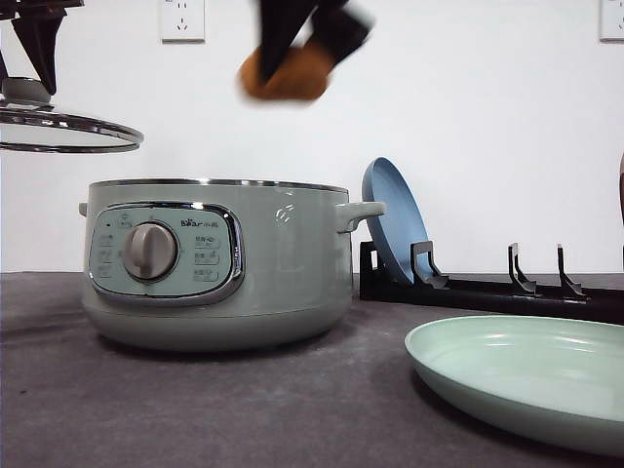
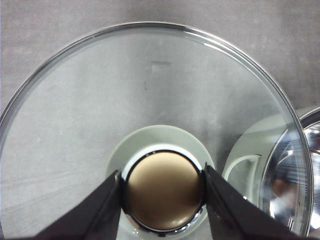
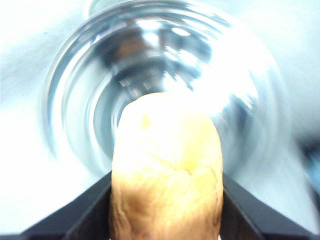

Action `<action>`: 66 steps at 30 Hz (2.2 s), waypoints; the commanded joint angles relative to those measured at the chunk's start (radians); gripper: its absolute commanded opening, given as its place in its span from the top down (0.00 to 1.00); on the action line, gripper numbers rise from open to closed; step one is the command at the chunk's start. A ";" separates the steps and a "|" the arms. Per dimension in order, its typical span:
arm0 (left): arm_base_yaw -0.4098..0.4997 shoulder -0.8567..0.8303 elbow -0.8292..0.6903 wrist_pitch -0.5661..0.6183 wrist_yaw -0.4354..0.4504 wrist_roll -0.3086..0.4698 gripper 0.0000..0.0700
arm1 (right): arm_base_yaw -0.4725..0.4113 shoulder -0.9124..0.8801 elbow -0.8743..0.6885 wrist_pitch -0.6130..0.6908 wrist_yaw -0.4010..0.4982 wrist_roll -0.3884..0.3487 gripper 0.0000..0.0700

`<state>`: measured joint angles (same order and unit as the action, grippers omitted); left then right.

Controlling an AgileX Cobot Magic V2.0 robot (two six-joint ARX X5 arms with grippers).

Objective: Transfer potato from steamer to green plate

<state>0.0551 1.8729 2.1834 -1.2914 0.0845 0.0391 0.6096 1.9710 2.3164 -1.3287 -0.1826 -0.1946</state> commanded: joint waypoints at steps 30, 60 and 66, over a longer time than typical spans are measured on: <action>-0.021 0.005 0.046 0.006 0.009 0.001 1.00 | -0.124 -1.064 -1.553 0.496 0.043 0.402 0.68; -0.058 0.005 0.046 0.025 0.009 0.001 1.00 | -0.141 -0.751 -1.744 0.938 0.054 0.468 0.35; -0.058 0.005 0.046 0.024 0.009 0.001 1.00 | -0.141 -0.824 -1.713 0.919 0.052 0.490 0.32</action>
<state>-0.0013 1.8729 2.1834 -1.2945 0.0845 0.0391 0.4637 1.1570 0.5753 -0.4190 -0.1303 0.2751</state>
